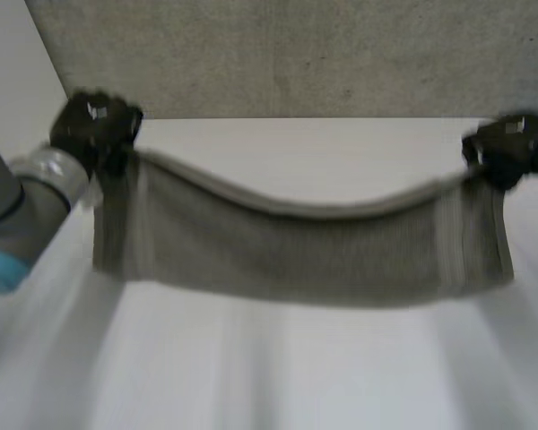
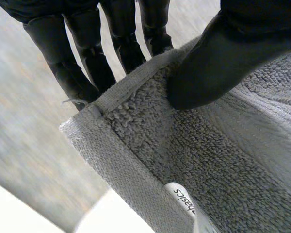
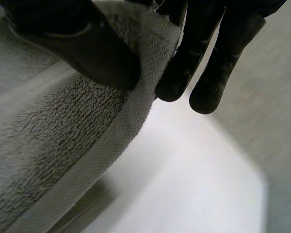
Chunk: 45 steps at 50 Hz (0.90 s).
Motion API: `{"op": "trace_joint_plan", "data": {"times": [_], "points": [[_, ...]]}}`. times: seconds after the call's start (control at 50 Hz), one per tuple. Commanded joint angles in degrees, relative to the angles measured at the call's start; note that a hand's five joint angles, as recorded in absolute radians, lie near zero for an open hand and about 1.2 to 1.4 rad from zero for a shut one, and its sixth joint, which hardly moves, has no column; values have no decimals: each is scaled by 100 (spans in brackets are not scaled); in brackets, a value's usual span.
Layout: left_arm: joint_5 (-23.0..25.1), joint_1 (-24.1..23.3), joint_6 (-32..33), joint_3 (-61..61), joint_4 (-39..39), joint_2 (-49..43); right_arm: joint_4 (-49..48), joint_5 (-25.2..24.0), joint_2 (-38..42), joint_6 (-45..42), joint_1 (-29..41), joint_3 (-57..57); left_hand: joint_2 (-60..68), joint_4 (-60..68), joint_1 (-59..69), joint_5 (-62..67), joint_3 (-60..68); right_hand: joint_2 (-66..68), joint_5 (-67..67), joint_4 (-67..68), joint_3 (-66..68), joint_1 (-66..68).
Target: Fold the towel.
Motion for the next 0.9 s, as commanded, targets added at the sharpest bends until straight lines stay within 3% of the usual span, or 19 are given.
{"op": "trace_joint_plan", "data": {"times": [0.02, 0.08, 0.18, 0.26, 0.28, 0.32, 0.44, 0.48, 0.7, 0.9], "points": [[-41, -247, -722, 1028, 627, 501, -2483, 525, -664, 1286, 456, -235, -743, -732, -365, -1524, -882, 478, 330, 302, 318, 356], [-49, -221, -1439, 792, 1117, 1018, -3025, 561, -1298, 1613, 413, 240, -743, -732, -365, -1524, -882, 478, 330, 302, 318, 356], [12, -159, -2032, 79, 1321, 1178, -2261, 491, -1169, 1588, 421, 453, -743, -732, -365, -1524, -882, 478, 330, 302, 318, 356], [21, -115, -1778, -841, 1251, 1143, -789, 465, -783, 949, 421, 601, -743, -732, -365, -1524, -882, 478, 330, 302, 318, 356], [21, -115, -1777, -844, 1251, 1143, -785, 465, -782, 946, 421, 602, -743, -732, -365, -1524, -882, 478, 330, 302, 318, 356], [30, 25, -1348, -1456, 1225, 1143, -146, 473, -712, 273, 439, 1004, -743, -732, -365, -1524, -882, 478, 330, 302, 318, 356], [83, 281, -731, -2268, 1216, 1222, -82, 438, -914, -249, 386, 1639, -743, -732, -365, -1524, -882, 478, 330, 302, 318, 356], [170, 324, -547, -2627, 1207, 1458, -99, 386, -1368, -258, 272, 2015, -743, -732, -365, -1524, -882, 478, 330, 302, 318, 356], [241, 386, -564, -3208, 891, 2636, -20, -177, -2759, -188, -325, 2474, -743, -732, -365, -1524, -882, 478, 330, 302, 318, 356], [355, 325, -555, -3209, 917, 2393, -20, -308, -2489, -108, -519, 2369, -743, -732, -365, -1524, -882, 478, 330, 302, 318, 356]]}}
